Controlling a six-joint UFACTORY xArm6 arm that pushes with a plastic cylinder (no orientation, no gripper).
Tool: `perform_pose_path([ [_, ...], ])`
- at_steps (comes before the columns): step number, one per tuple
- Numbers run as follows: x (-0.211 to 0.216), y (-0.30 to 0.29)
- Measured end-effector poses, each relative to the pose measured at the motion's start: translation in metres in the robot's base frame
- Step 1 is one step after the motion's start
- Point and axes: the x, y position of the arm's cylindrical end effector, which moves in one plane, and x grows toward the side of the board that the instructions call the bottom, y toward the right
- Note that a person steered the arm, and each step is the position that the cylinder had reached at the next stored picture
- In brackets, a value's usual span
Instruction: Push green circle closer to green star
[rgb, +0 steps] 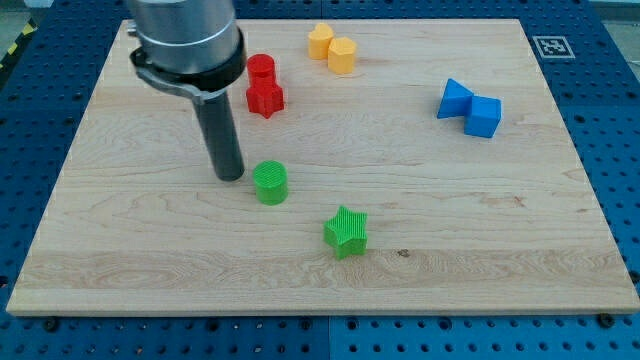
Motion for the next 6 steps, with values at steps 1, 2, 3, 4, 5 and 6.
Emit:
perform_pose_path([
  [1,0.000,0.015],
  [2,0.005,0.045],
  [3,0.024,0.062],
  [4,0.037,0.069],
  [5,0.037,0.087],
  [6,0.007,0.089],
])
